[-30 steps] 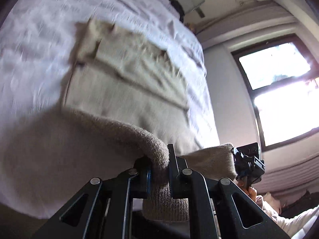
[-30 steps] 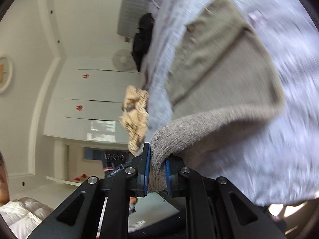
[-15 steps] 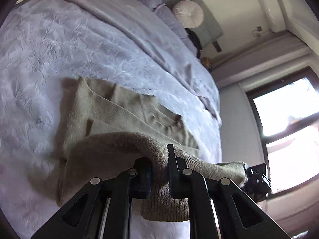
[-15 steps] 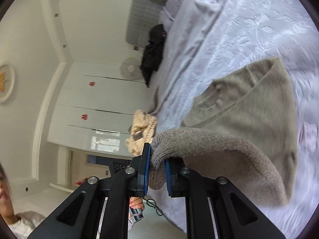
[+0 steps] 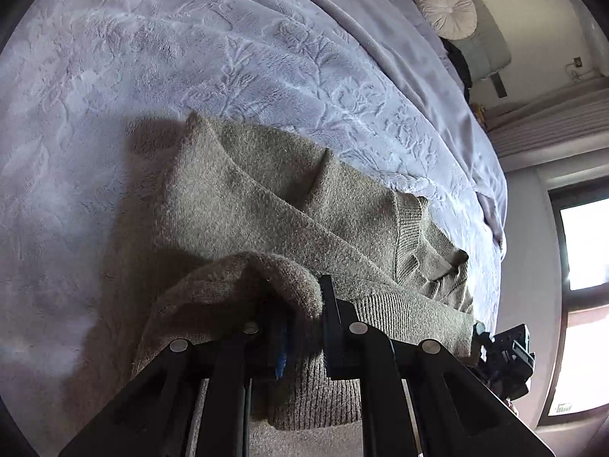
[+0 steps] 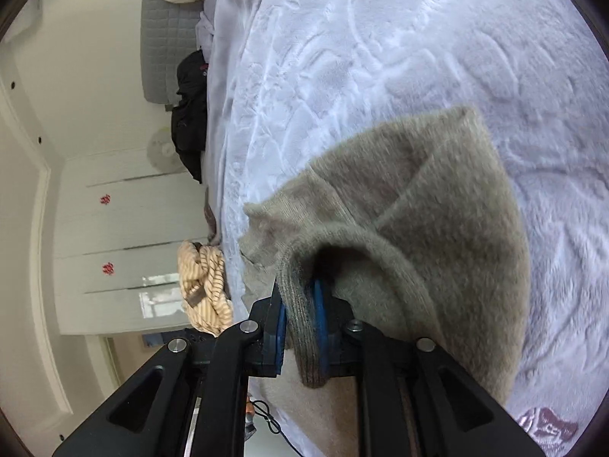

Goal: Fold small clothes
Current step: 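Lift the hem with both tools and fold it up toward the collar, then open both tools to release the hem onto the sweater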

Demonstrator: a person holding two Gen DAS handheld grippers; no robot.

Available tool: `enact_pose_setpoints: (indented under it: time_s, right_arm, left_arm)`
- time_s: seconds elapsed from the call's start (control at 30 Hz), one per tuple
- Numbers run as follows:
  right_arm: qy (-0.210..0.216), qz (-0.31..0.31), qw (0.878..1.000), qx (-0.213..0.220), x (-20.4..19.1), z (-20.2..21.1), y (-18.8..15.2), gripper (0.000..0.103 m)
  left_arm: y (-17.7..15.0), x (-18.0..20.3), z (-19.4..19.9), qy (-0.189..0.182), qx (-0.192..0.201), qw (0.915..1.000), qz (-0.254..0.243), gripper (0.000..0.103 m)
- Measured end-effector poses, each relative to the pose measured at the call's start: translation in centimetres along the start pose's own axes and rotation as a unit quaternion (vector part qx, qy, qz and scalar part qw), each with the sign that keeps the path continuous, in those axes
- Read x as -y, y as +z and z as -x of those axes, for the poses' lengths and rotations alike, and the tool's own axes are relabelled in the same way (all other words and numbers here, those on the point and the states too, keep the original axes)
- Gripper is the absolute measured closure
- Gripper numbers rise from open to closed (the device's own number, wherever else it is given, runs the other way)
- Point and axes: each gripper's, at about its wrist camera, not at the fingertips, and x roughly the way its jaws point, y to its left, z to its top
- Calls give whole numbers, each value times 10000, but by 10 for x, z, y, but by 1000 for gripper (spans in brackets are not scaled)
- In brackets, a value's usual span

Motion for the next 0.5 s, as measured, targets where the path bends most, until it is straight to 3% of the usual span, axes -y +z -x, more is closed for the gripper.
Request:
enact_pose_setpoints:
  time_s: [0.1,0.17,0.2,0.23,0.3,0.4,0.5]
  right_arm:
    - [277,39,9996,83,-12,5,5,83]
    - [379,41,9992,73,-20,8,8,69]
    - [412,104,9991,80,-27,9,9,49]
    - [440,185,9988,106,-33,11,9,39]
    - [508,305,9981,138,-43,14,9,39]
    - [17,602,9978,268,-59,21,7,39]
    - [-10,753,9967,299,-67,28,-1,39]
  left_arm:
    - [3,16,10,254,-35,9992,-310,67]
    - [3,29,20,409,85,9977,-534,46]
    - [3,35,26,517,181,9963,-658,45]
    - [3,38,31,588,251,9952,-746,45]
    - [3,43,41,723,354,9924,-930,45]
    - [-1,46,48,1174,459,9841,-1252,45]
    - [-7,38,60,1265,519,9826,-1257,45]
